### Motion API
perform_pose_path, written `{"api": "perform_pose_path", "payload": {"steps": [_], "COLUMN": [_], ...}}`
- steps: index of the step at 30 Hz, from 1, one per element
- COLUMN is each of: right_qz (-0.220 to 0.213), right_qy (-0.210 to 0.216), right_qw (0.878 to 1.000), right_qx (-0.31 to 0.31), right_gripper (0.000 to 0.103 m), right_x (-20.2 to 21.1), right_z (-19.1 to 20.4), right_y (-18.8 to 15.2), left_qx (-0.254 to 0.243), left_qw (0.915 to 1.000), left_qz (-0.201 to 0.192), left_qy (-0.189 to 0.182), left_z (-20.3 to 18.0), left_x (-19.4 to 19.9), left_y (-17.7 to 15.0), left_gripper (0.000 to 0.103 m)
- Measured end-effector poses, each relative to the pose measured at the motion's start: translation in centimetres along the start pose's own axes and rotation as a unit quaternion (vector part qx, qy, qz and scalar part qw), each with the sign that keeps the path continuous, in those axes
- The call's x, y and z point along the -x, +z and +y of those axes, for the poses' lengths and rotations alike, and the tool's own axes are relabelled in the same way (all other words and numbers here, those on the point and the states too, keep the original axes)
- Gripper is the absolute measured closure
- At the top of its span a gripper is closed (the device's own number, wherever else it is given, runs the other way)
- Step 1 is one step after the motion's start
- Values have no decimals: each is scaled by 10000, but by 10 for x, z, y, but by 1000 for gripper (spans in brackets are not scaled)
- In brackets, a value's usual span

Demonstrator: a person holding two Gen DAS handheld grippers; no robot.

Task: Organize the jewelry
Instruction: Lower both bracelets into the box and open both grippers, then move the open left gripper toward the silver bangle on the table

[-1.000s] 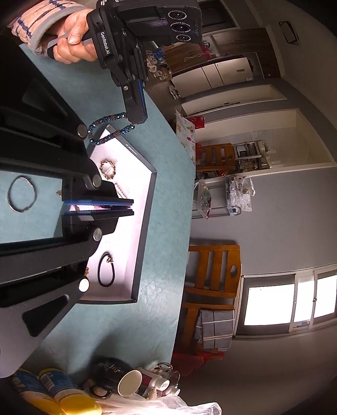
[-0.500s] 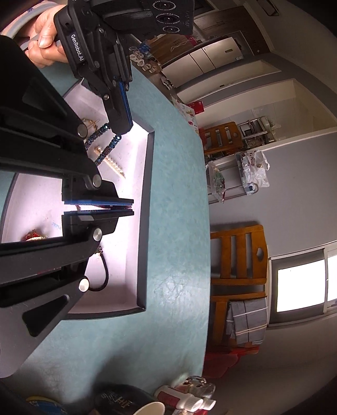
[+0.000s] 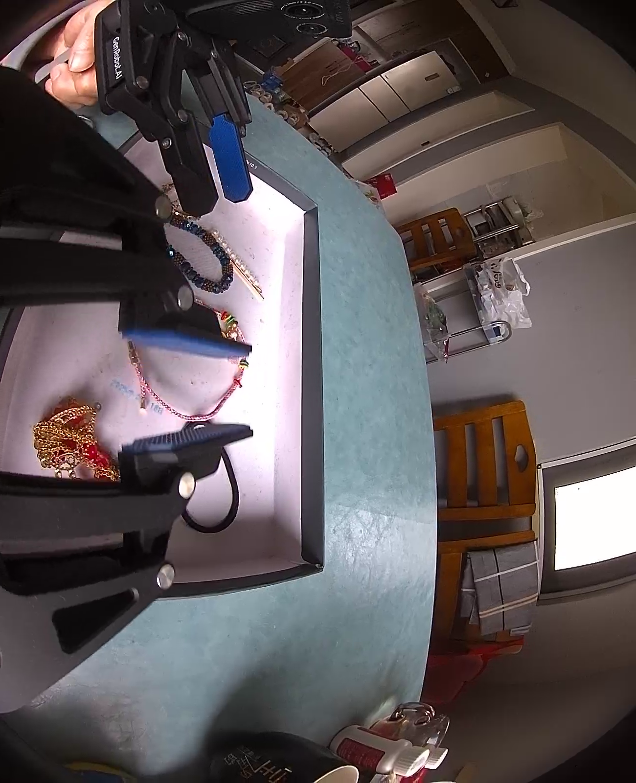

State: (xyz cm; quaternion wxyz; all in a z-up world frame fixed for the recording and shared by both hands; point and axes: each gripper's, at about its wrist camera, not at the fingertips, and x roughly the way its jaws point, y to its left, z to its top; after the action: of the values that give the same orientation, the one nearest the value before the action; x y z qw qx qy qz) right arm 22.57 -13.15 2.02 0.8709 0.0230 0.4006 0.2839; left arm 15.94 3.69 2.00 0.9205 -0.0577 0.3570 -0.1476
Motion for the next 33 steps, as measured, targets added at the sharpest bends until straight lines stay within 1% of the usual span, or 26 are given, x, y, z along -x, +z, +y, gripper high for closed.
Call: {"api": "perform_pose_path", "payload": {"steps": [3, 4, 5, 6, 7, 8, 11, 15, 19, 22, 24, 26, 30, 33], "right_qz": [-167, -237, -312, -369, -395, -396, -343, -434, -406, -337, -273, -237, -179, -133], "right_qy": [-55, -51, -44, -16, 47, 73, 56, 70, 92, 73, 98, 113, 110, 113], "right_qw": [9998, 9997, 9995, 9993, 9992, 9991, 9993, 9990, 9989, 9992, 9995, 9996, 9998, 9998], "right_qx": [45, 27, -7, -47, -106, -160, -167, 66, 194, 217, 153, 89, -2, -39], "right_gripper": [55, 48, 41, 37, 35, 34, 33, 21, 18, 17, 14, 14, 14, 13], "right_x": [11, 15, 19, 23, 25, 28, 41, 73, 100, 114, 122, 128, 136, 138], "right_z": [3, 3, 3, 2, 1, 1, 4, 14, 18, 18, 15, 12, 7, 7], "right_y": [-1, -1, -2, -2, -2, -2, -9, -24, -45, -63, -75, -85, -101, -107], "left_qx": [-67, -119, -187, -262, -355, -419, -457, -435, -404, -446, -545, -670, -1001, -1240], "left_qw": [9999, 9997, 9993, 9988, 9982, 9975, 9967, 9961, 9957, 9959, 9959, 9949, 9921, 9873], "left_qz": [-81, -113, -171, -221, -269, -339, -438, -568, -616, -524, -370, -214, 144, 321], "left_qy": [112, 177, 262, 350, 402, 446, 504, 513, 560, 586, 624, 720, 741, 936], "left_z": [-2, -3, -5, -6, -8, -10, -15, -17, -18, -17, -18, -18, -24, -31], "left_x": [6, 7, 10, 13, 17, 21, 35, 64, 90, 107, 113, 117, 114, 105], "left_y": [-1, -2, -4, -5, -6, -7, -13, -29, -54, -75, -88, -100, -119, -126], "left_gripper": [46, 37, 33, 29, 25, 23, 22, 21, 12, 11, 10, 10, 10, 10]}}
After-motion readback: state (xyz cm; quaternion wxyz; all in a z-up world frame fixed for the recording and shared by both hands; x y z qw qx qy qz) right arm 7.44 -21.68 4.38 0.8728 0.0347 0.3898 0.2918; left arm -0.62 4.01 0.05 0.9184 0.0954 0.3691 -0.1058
